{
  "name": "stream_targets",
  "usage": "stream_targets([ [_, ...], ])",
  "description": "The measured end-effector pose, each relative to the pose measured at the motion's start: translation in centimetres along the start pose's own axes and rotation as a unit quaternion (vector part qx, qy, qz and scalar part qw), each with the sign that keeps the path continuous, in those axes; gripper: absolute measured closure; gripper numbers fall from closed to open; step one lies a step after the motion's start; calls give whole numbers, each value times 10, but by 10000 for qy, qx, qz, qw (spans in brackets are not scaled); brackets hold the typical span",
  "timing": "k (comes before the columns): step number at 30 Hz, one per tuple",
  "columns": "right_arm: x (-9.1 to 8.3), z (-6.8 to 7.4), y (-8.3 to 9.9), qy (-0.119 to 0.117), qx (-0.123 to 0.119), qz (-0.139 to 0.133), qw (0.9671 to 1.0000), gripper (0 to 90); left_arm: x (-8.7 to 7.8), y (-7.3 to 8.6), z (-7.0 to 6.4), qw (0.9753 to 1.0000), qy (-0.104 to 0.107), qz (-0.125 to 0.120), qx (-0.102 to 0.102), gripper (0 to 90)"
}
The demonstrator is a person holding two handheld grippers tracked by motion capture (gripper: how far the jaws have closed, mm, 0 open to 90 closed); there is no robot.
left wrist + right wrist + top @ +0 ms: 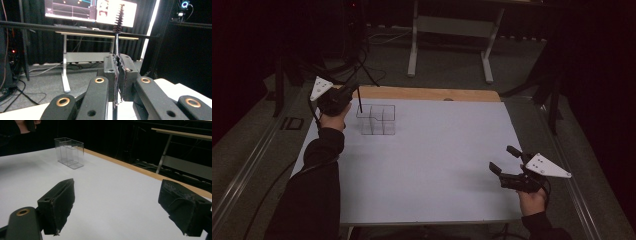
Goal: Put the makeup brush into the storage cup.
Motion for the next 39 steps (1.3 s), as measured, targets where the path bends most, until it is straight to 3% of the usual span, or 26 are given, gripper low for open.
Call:
stream_targets([
  [20,1,1,1,-27,19,28,10000,135,3,36,9,9990,-241,254,-289,857],
  [28,1,2,1,-29,18,25,10000,134,0,47,11,9981,-357,409,-298,856],
  [34,1,2,0,-25,8,25,10000,134,-2,49,11,9976,-292,525,-342,847],
  [35,1,2,0,-25,4,23,10000,135,-2,49,11,9973,-315,559,-343,821],
  [39,1,2,0,-26,2,23,10000,135,-1,45,13,9941,-547,757,-557,444],
])
Point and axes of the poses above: each handheld gripper's, and its own axes: x roughly forward along the jaws, y roughly out of its underside, z roughly to its left, the point moved 5 cm from there along x, roughly forward along the jaws, and after that the axes turned 9 degrees about -z, right-handed, at the moved point
